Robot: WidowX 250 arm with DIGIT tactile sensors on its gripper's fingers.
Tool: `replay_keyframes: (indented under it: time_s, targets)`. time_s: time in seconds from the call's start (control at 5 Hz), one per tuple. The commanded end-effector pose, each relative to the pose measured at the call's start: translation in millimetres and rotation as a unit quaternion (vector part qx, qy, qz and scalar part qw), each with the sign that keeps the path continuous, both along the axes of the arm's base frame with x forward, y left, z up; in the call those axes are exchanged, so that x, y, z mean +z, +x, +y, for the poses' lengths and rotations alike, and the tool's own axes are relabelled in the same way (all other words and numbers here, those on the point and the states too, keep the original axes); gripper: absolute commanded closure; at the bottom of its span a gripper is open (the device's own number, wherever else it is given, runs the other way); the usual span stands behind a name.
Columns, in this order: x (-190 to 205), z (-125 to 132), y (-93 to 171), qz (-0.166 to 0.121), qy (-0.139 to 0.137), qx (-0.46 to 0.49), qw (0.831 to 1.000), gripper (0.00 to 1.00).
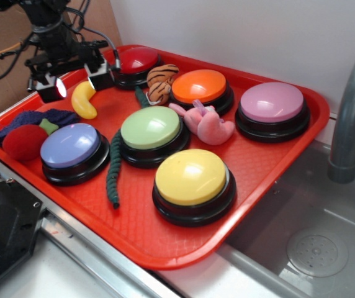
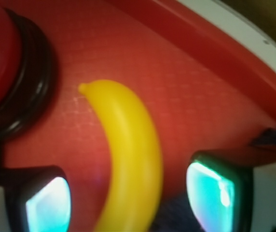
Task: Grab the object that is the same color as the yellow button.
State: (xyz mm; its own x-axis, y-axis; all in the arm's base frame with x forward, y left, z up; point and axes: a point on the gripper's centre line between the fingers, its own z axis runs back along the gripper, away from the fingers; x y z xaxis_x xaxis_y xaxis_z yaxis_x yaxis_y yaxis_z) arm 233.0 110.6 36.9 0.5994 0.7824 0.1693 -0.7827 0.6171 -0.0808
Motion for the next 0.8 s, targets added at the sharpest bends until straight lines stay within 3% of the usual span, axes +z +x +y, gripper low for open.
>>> replay_keyframes:
  time_s: [0.0,0.2,0.4,0.6]
  targets:
    - [-6.6,10.5,-2.5,-0.013,0.027,0.019,0.999,1.0]
    - [-7.6,13.8,-3.5,-0.007,0.026,0.028,0.999,1.0]
    - [4.1,9.4,2.7,0.027,0.013,-0.038,0.999,1.0]
    - [21.7,-2.7,3.2,0.035,0.027,-0.067,0.997,1.0]
